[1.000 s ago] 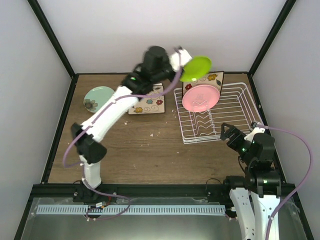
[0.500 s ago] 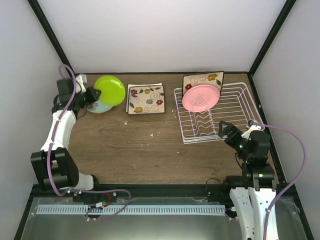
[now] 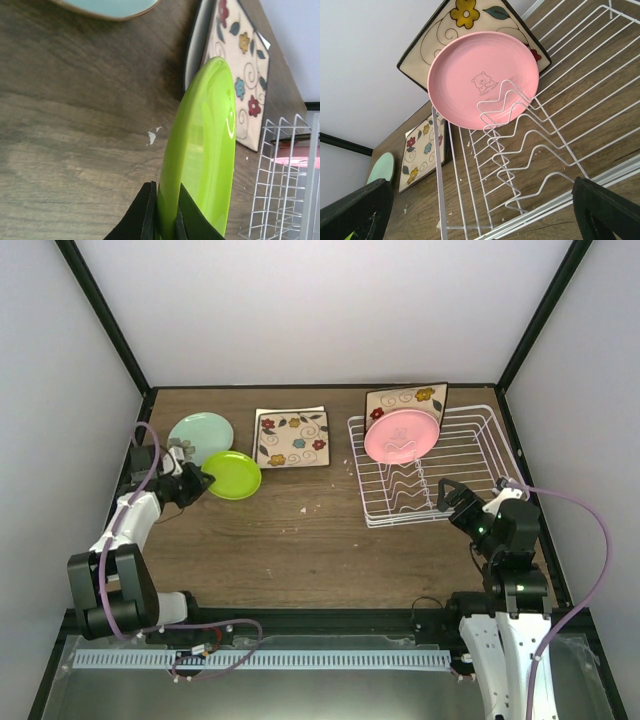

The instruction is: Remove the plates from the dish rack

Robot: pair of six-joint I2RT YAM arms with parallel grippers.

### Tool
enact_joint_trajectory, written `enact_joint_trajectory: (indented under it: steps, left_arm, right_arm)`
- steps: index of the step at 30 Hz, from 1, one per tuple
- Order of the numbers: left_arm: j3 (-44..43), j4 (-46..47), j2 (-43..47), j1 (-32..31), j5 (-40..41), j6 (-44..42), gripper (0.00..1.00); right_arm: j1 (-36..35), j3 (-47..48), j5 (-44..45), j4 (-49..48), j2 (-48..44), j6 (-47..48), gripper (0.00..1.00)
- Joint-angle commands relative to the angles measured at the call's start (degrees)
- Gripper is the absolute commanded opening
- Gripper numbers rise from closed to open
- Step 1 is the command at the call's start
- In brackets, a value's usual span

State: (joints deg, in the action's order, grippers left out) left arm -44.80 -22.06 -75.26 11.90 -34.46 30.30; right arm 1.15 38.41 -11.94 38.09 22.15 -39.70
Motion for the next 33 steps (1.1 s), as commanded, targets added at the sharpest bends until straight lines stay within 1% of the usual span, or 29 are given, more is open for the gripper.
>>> enact_joint_trajectory:
  steps: [1, 7, 13, 14, 16, 20, 25, 26, 28, 31, 33]
  left_arm:
    - [2.9, -2.3, 0.6, 0.1, 2.2, 1.6, 0.04]
    - [8.7, -3.8, 2.4, 0.1, 3.8, 2.9, 0.04]
    - [11.7, -4.7, 4.4, 0.1, 5.9, 3.2, 0.05]
    - [12.1, -5.0, 4.7, 0.1, 6.5, 3.3, 0.08]
    - [12.9, -5.6, 5.2, 0.1, 7.6, 3.5, 0.18]
    - [14.1, -6.0, 5.7, 0.1, 8.9, 4.3, 0.31]
    - [14.5, -6.2, 5.7, 0.1, 9.1, 5.5, 0.44]
    - [14.4, -6.5, 5.7, 0.2, 9.2, 5.6, 0.49]
    - [14.0, -7.8, 5.7, 0.2, 10.2, 6.1, 0.61]
    - [13.1, -10.4, 5.2, 0.9, 12.4, 7.1, 0.77]
    - [12.2, -12.6, 4.5, 2.0, 14.0, 7.7, 0.82]
  right_arm:
    - [-0.5, 1.5, 1.0, 0.3, -1.1, 0.7, 1.0]
    - [-0.5, 1.8, 1.4, 1.7, -1.9, 1.1, 1.0]
    - [-0.5, 1.3, 1.4, 2.7, -3.2, 0.8, 1.0]
    - [-0.5, 1.3, 1.5, 2.8, -3.3, 0.8, 1.0]
    - [-0.5, 1.3, 1.4, 3.1, -3.4, 0.8, 1.0]
    - [-0.5, 1.5, 1.7, 3.7, -3.9, 0.9, 1.0]
    - [-0.5, 1.7, 2.1, 4.5, -4.6, 0.7, 1.0]
    - [-0.5, 1.8, 2.2, 4.6, -4.9, 0.7, 1.0]
    - [-0.6, 2.0, 2.5, 5.1, -5.2, 0.7, 1.0]
    - [-0.5, 2.5, 3.1, 6.0, -5.8, 0.5, 1.0]
    - [-0.5, 2.7, 3.4, 6.7, -6.3, 0.4, 1.0]
